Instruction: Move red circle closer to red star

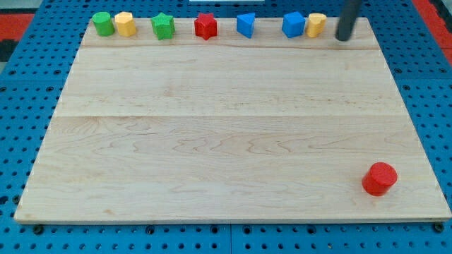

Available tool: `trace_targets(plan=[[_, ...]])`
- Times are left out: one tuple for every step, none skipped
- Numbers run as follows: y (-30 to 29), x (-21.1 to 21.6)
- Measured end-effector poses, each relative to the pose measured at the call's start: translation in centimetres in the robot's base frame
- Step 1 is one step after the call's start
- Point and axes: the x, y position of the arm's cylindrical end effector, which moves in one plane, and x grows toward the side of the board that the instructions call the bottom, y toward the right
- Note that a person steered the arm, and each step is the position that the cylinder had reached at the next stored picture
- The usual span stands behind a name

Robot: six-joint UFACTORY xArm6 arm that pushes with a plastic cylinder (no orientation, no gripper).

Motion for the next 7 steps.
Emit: trace_targets(plan=[[8.7,10.2],[8.8,14.7],[8.1,25.2],[4.3,30.5],[-5.4,29.0],[-16.3,27.5],[-27.2,25.4]])
